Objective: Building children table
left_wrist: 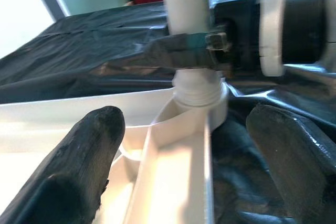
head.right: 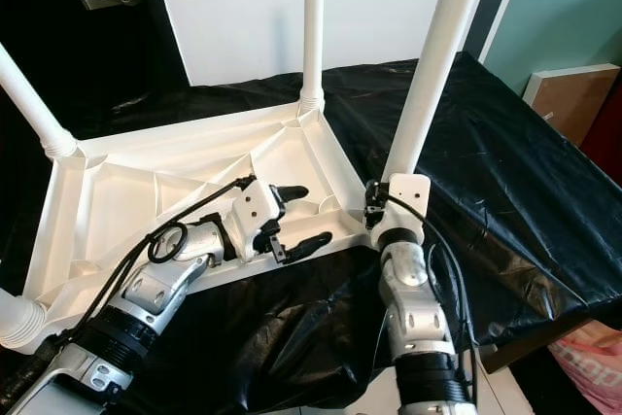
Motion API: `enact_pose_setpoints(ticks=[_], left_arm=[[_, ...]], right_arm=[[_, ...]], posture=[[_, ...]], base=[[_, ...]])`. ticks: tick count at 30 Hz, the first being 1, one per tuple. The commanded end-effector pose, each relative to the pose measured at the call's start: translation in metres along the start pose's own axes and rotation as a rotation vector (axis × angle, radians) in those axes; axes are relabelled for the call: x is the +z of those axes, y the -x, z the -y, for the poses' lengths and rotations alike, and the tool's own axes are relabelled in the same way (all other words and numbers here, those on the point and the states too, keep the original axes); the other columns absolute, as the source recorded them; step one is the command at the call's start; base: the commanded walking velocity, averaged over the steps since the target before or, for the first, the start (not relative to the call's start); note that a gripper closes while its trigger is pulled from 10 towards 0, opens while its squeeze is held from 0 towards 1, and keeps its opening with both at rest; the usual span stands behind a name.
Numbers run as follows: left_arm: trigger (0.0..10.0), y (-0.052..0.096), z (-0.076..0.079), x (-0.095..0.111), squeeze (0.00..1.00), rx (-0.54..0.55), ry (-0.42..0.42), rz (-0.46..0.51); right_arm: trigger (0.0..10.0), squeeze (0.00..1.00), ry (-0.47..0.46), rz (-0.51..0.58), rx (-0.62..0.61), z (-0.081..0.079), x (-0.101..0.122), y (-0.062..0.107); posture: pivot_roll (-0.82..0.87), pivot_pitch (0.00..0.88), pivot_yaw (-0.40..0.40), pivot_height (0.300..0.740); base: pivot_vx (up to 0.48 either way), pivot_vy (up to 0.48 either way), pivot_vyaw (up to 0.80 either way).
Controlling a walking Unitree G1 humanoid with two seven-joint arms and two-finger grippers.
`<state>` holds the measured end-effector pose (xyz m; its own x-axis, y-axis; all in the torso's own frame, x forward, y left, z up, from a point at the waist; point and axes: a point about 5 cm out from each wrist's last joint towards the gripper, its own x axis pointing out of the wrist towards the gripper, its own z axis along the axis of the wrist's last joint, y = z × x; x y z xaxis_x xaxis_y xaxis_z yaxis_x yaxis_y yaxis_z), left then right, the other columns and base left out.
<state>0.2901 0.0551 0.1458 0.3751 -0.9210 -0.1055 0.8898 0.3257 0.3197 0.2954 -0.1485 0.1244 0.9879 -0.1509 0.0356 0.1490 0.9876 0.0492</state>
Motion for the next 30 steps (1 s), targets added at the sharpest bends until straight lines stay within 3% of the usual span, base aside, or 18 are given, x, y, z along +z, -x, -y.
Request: enact_pose_setpoints(ticks=[1,17,18,30], left_arm=[[10.0,0.0,0.005,0.0,0.0,-0.019,-0.001,0.003],[10.0,0.001,0.009,-0.002,0.0,-0.016,0.008,0.001],[10.0,0.001,0.009,-0.002,0.0,-0.016,0.009,0.001],[10.0,0.003,0.009,-0.004,0.0,-0.011,-0.001,-0.01]], right_arm=[[10.0,0.0,0.001,-0.092,-0.051,0.009,-0.018,0.007],[10.0,0.02,0.03,-0.068,-0.058,0.013,-0.009,0.004],[10.0,1.0,0.031,-0.063,-0.057,0.013,-0.008,0.003],[10.0,1.0,0.003,-0.026,0.093,0.014,-0.001,0.002]], posture=[[-0.05,0.014,-0.013,0.74],[-0.04,0.009,-0.029,0.74],[-0.04,0.001,-0.034,0.74],[-0.02,0.0,-0.04,0.74]], base=[[0.0,0.0,0.0],[0.0,0.0,0.0],[0.0,0.0,0.0],[0.0,0.0,0.0]])
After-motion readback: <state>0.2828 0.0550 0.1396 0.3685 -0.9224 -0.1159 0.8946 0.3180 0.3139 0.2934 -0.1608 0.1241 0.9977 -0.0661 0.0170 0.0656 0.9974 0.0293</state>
